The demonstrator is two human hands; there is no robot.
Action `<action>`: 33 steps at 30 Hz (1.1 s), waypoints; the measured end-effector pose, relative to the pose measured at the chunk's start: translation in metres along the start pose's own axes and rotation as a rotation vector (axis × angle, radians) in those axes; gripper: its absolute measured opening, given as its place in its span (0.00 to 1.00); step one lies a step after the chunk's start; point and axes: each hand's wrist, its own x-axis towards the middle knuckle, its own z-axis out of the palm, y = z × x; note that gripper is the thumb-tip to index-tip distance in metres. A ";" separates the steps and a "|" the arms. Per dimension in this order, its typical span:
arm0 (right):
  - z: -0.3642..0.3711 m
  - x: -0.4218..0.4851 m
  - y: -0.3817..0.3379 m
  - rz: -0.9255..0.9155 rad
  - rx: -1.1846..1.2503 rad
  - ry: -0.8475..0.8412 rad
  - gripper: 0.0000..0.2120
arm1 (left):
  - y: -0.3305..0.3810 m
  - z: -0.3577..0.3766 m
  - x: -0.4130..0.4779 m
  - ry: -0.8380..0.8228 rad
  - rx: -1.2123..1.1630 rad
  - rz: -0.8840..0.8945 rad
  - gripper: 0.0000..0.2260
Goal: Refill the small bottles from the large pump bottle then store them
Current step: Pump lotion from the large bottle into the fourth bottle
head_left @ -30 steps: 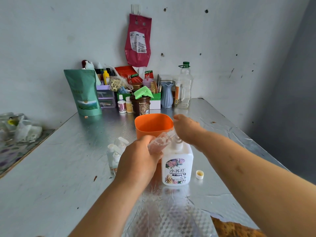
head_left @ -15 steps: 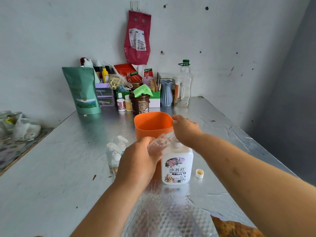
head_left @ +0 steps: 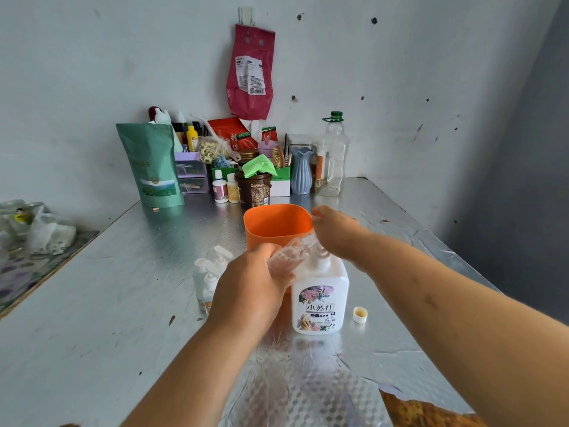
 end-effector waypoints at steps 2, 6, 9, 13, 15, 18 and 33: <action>0.000 0.001 0.001 0.002 0.009 -0.014 0.22 | -0.001 0.000 0.000 -0.002 -0.005 0.000 0.12; 0.003 0.001 0.003 -0.028 0.004 -0.021 0.25 | -0.004 0.004 0.001 -0.005 -0.017 -0.012 0.11; 0.007 0.001 0.005 -0.020 0.002 -0.018 0.26 | -0.007 0.007 0.002 -0.015 -0.014 -0.019 0.11; 0.008 -0.001 0.002 0.033 0.068 -0.013 0.26 | -0.008 0.006 0.001 -0.013 -0.019 -0.015 0.12; 0.007 -0.001 0.001 0.049 0.080 -0.006 0.25 | -0.007 0.006 0.000 -0.011 -0.016 -0.009 0.12; 0.009 0.002 0.003 0.050 0.160 0.055 0.19 | -0.005 0.003 -0.001 -0.007 -0.015 0.000 0.11; -0.010 -0.014 0.001 0.057 0.568 0.054 0.20 | -0.001 -0.001 0.005 0.009 -0.036 -0.009 0.11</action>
